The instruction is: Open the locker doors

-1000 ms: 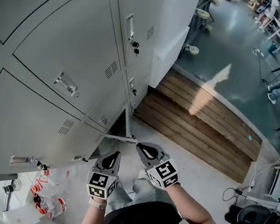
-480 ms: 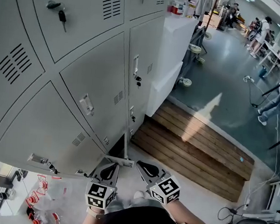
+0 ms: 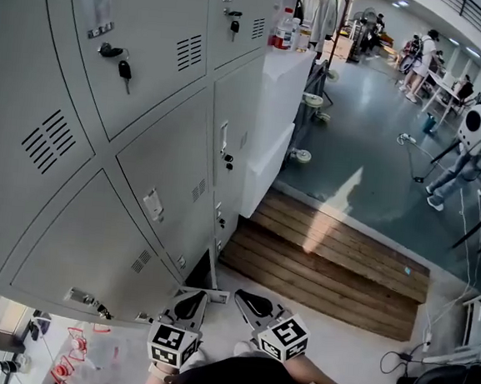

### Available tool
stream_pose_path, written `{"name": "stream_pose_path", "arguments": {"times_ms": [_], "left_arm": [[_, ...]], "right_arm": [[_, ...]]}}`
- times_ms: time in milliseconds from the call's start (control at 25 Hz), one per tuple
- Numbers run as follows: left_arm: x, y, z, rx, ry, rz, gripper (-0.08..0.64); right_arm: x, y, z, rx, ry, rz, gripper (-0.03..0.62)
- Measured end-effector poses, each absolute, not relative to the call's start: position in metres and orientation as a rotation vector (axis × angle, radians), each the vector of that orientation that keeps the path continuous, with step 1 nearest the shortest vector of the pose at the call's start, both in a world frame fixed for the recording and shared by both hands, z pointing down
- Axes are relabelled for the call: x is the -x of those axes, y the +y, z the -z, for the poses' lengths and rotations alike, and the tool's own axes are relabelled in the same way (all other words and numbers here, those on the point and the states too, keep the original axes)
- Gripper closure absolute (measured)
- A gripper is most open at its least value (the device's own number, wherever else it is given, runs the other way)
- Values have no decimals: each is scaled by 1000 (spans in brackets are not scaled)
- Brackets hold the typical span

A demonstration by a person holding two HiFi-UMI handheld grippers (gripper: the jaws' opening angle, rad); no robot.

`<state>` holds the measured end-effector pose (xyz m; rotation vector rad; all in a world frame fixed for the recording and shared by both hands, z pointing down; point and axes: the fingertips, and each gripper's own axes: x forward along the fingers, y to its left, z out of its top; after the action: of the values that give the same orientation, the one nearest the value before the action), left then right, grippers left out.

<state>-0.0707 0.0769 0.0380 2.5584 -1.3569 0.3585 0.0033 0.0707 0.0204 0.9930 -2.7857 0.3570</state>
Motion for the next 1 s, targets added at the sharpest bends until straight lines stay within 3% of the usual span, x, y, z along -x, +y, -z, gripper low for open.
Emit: {"name": "stream_pose_path", "arguments": {"times_ms": [1000], "left_arm": [[93,73,-39,-2594,-1323,-401,541]], "right_arm": [[-15,67,-29,-1199,-2710,-372,555]]}}
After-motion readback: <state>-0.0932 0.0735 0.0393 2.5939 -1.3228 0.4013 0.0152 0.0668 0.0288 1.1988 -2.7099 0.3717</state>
